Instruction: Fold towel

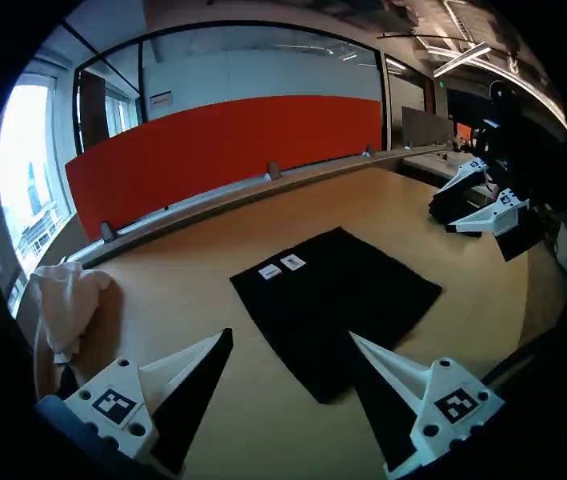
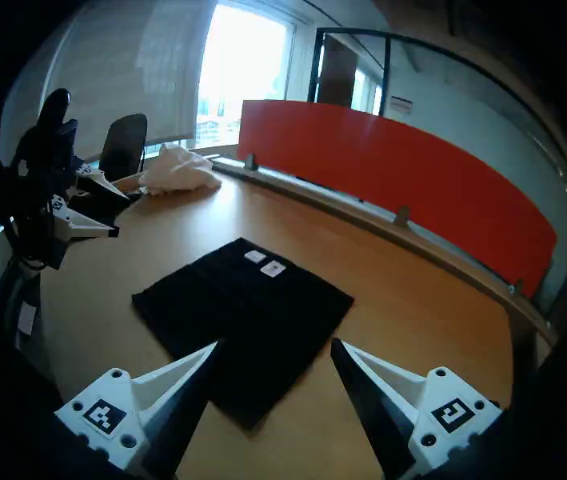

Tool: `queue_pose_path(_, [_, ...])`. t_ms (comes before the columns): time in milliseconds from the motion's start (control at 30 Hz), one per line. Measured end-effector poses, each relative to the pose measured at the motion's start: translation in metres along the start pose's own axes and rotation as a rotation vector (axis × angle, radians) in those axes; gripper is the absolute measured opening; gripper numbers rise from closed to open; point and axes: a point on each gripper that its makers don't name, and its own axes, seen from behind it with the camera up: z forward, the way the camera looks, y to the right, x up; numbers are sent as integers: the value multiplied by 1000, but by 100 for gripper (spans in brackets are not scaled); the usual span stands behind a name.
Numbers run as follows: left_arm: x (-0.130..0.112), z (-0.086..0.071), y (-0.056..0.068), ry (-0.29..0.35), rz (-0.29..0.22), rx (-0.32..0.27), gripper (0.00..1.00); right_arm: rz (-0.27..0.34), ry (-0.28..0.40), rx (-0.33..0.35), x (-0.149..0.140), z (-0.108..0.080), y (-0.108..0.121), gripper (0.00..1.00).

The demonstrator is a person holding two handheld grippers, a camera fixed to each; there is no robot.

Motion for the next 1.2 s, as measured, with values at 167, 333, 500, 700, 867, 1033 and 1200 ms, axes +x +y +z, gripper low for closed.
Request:
queue_pose_path(167, [-18, 11, 7, -35, 7, -23, 97, -10, -37, 15, -23, 13, -9, 100])
queue_pose_path(333, [-37, 22, 13, -71, 15, -41, 96, -4, -76, 37, -46, 24, -20, 100])
queue_pose_path(500, [-54, 33, 19, -103, 16, -63, 96, 1, -120, 53, -67, 34, -25, 100])
queue_pose_path(700, [-72, 43, 24, -140, 17, -79, 96, -3, -156, 67, -86, 43, -28, 100])
queue_pose_path(867, [-87, 49, 30, -173, 7, -98, 96, -11, -185, 83, -98, 47, -32, 99])
queue_pose_path(1033, [-102, 54, 34, -207, 14, -110, 96, -10, -211, 95, -110, 50, -35, 99])
queue_pose_path(1200, [-114, 57, 37, -236, 22, -121, 96, -3, -238, 104, -122, 52, -36, 99])
